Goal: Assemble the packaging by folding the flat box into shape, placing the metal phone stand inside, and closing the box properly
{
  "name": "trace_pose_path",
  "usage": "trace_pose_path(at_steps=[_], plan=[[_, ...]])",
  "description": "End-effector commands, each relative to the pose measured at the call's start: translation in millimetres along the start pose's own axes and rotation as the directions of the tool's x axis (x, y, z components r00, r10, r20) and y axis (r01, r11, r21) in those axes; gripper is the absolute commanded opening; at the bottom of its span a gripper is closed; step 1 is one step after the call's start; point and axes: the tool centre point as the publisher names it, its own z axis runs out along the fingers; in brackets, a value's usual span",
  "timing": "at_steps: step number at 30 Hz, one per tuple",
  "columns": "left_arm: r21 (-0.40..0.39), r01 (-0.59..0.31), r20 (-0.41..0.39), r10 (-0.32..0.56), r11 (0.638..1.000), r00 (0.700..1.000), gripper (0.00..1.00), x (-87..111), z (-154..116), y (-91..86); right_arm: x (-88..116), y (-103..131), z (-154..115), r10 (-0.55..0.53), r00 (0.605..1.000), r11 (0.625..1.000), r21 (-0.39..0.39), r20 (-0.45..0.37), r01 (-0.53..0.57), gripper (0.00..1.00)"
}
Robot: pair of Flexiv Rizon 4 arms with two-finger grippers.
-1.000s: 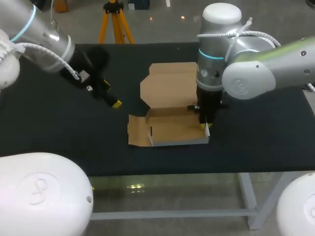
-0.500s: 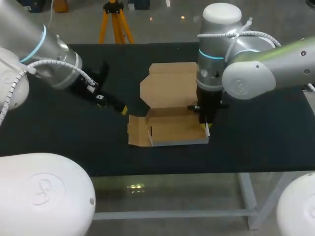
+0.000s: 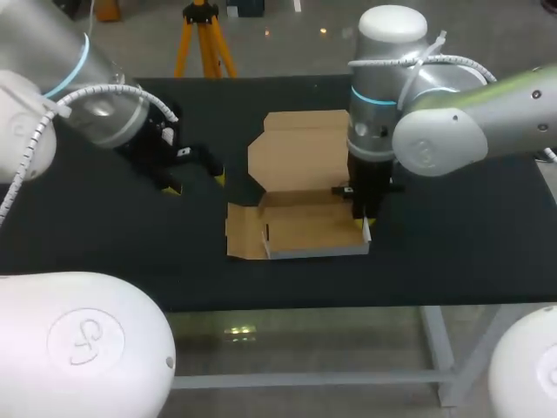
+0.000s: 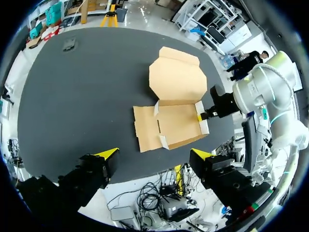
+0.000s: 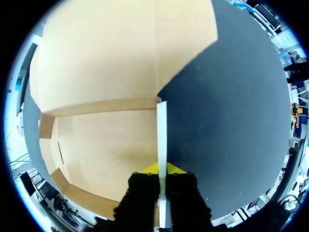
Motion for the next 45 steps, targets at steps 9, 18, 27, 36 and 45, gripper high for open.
trace_pose_path(at_steps=[9, 18, 27, 36, 45], plan=[[-0.023, 0.197, -0.130, -0.198, 0.980, 0.972, 1.00, -14.6, 16, 14.2, 0, 0, -1, 0.000, 1.000, 1.000, 0.001, 0.002, 0.000, 0.00], [-0.029, 0.095, -0.212, -0.099, 0.995, 0.972, 1.00, -14.8, 42, 25.9, 0, 0, -1, 0.000, 1.000, 1.000, 0.001, 0.002, 0.000, 0.00], [-0.016, 0.006, -0.248, -0.009, 1.000, 0.969, 1.00, -14.5, 75, 26.5, 0, 0, -1, 0.000, 1.000, 1.000, 0.001, 0.002, 0.000, 0.00], [0.016, -0.073, -0.287, 0.075, 0.997, 0.955, 0.89, -14.5, 107, 17.1, 0, 0, -1, 0.000, 1.000, 1.000, 0.001, 0.002, 0.000, 0.00], [-0.031, -0.078, -0.304, 0.064, 0.997, 0.950, 0.84, -19.3, 139, -1.3, 0, 0, -1, 0.000, 1.000, 1.000, 0.001, 0.002, 0.000, 0.00]])
